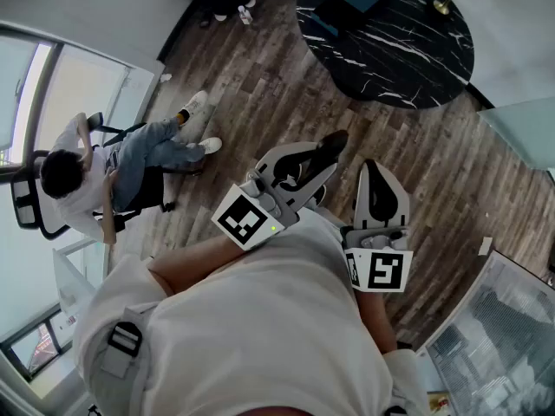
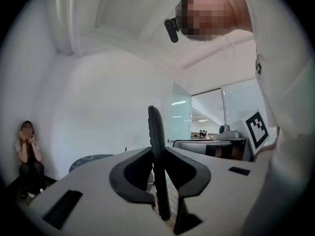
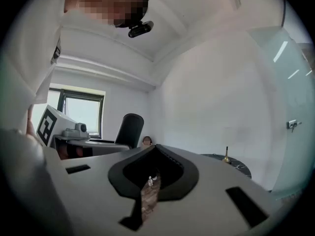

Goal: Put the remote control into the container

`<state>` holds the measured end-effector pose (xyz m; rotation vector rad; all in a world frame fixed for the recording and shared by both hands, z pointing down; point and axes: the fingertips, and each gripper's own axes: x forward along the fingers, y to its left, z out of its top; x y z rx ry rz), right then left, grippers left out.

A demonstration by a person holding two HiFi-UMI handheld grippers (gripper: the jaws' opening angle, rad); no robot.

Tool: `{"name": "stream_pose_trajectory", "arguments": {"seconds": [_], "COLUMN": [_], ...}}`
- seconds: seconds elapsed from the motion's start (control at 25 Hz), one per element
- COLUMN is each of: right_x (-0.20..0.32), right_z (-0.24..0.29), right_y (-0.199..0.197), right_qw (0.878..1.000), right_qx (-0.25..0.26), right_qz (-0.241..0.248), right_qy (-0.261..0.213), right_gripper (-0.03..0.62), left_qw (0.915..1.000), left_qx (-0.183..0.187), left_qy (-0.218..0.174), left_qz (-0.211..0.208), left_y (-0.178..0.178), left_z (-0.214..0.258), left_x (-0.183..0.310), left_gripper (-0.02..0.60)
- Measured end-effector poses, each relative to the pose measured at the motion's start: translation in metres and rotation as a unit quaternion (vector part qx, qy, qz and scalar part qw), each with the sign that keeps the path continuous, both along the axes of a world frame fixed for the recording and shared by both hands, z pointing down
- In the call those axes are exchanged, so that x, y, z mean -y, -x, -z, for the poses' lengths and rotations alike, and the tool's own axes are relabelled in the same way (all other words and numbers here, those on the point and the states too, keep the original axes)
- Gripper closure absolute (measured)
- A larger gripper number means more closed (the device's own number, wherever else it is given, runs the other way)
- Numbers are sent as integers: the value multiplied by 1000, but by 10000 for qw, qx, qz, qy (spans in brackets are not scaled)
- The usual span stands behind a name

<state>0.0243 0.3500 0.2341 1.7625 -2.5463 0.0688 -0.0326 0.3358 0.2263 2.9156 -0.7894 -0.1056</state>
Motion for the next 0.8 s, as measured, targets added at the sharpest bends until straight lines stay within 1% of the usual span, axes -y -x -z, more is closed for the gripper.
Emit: {"name": "stream_pose_trajectory", "arguments": {"seconds": [0.12,0.24,0.32,0.44,0.56,0.8], "right_x": [-2,-4,-5,-5,-2,11], "right_z": [0,-2,-4,-4,0,3], "right_y": [-6,-11,-12,-13,-14,-17], "right_qw": [10000,9999,9997,9997,9996,9996], "right_qx": [34,126,208,201,204,195], "right_qz": [-21,67,134,153,179,196], "right_qy": [-6,26,38,14,-38,-104], "right_gripper": [583,583,583,583,583,583], "left_qw": [10000,10000,10000,9999,9998,9997], "left_qx": [-23,-19,0,59,85,58], "left_qy": [43,24,1,-4,9,-99], "left_qz": [52,92,100,100,162,225], "left_y": [-4,-10,-12,-15,-14,-13], "left_z": [-1,-1,-2,-3,-2,3], "left_x": [-1,-4,-6,-8,-4,10], "left_gripper": [502,502,502,502,502,502]}}
